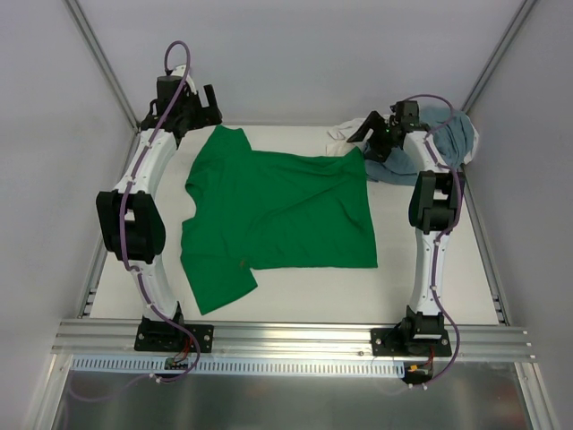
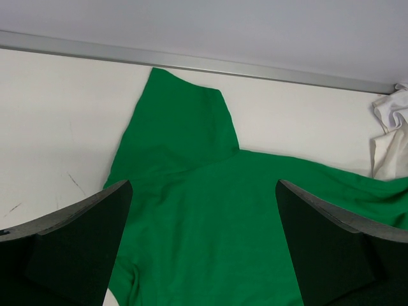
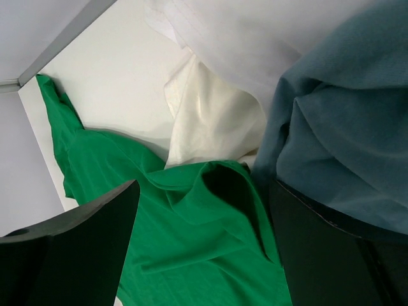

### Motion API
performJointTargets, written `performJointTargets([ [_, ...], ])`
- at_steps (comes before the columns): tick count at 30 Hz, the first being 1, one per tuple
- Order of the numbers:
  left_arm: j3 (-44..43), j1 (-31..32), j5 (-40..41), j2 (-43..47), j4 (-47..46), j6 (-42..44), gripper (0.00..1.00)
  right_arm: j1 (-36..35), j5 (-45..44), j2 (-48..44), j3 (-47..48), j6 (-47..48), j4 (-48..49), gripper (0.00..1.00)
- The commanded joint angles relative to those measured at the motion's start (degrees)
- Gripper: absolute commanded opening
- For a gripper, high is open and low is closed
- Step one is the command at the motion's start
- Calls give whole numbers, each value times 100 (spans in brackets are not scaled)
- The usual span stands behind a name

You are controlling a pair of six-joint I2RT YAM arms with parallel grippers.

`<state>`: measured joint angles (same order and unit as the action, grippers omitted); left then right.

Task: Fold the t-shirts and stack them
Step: Flatten out the tshirt

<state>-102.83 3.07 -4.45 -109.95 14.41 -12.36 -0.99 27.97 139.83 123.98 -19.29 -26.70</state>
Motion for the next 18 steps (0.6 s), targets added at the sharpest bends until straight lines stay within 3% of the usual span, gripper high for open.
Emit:
performJointTargets([
  [1,-247,53,5,35,18,137,99,-15,165,44,-58,-101,165,87],
  [5,-256,53,-3,26,0,137,99,-15,192,44,-102,-119,191,84],
  [7,-255,53,-21,18,0,129,99,-32,297,53,-102,-154,252,70],
  [8,-255,53,-12,18,-9,129,99,-32,349,62,-111,-172,322,49],
  [10,-255,53,-21,9,-18,120,99,-32,429,79,-120,-215,332,28],
  [11,-264,53,-21,26,-18,120,99,-32,438,80,-129,-216,315,4],
  [12,-247,53,-30,26,-18,129,99,-32,429,80,-146,-216,306,0],
  [18,-229,53,-12,35,0,137,99,-24,368,-17,-155,-163,270,0],
])
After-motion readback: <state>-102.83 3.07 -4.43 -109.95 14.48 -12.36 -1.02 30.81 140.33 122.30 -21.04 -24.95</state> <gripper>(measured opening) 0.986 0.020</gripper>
